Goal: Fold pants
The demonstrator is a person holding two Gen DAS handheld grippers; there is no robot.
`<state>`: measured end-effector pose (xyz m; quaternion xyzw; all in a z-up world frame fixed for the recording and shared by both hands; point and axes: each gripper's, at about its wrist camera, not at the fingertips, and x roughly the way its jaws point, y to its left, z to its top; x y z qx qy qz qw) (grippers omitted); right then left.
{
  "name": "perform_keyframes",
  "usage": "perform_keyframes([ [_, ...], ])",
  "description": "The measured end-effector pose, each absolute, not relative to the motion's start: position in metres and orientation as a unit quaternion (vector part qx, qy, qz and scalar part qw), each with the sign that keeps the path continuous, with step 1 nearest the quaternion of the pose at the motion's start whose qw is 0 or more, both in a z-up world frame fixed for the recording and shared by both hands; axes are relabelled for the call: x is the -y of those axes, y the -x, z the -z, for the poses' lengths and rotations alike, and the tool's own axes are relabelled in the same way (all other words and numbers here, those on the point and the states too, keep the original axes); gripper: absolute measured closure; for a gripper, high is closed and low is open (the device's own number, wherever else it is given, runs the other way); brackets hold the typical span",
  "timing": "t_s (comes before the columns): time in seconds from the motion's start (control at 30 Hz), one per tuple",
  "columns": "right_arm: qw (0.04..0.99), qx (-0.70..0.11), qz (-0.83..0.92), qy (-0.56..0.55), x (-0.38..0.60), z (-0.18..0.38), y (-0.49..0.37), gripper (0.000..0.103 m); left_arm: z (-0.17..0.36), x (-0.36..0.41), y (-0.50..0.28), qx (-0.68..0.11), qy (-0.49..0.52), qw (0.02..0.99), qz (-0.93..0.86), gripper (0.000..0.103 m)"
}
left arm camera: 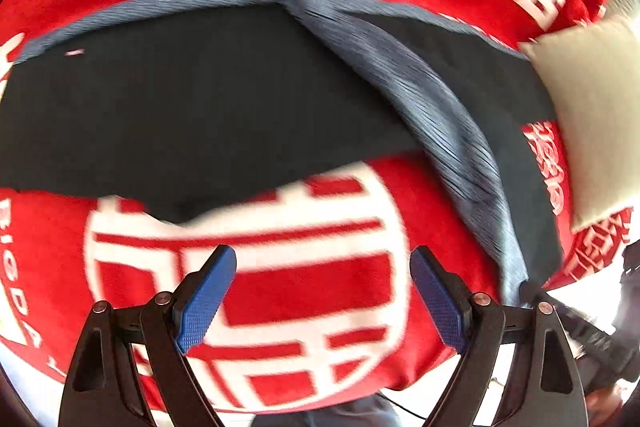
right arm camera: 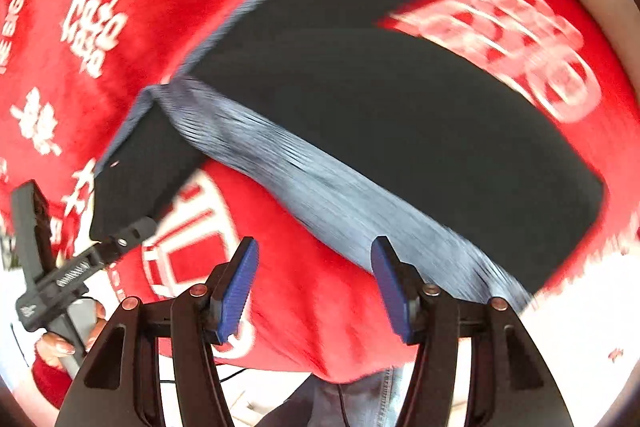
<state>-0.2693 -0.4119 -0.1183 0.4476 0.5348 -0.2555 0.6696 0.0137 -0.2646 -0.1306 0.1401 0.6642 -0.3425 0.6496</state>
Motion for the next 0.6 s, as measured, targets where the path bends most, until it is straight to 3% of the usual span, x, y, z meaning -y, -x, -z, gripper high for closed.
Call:
perform_keyframes([
  [0.3,0.635,-0.506,0.335,-0.478,0.382,0.127,0.354,0.041,0.125,0.265,0.036,-0.667,-0.143,0.634,0.364,0.014],
  [0.6,0.646,-0.489,0.349,-0.471,0.397,0.132,0.381,0.041,0.131,0.266,0.044,-0.672,-0.156,0.631,0.355,0.014],
])
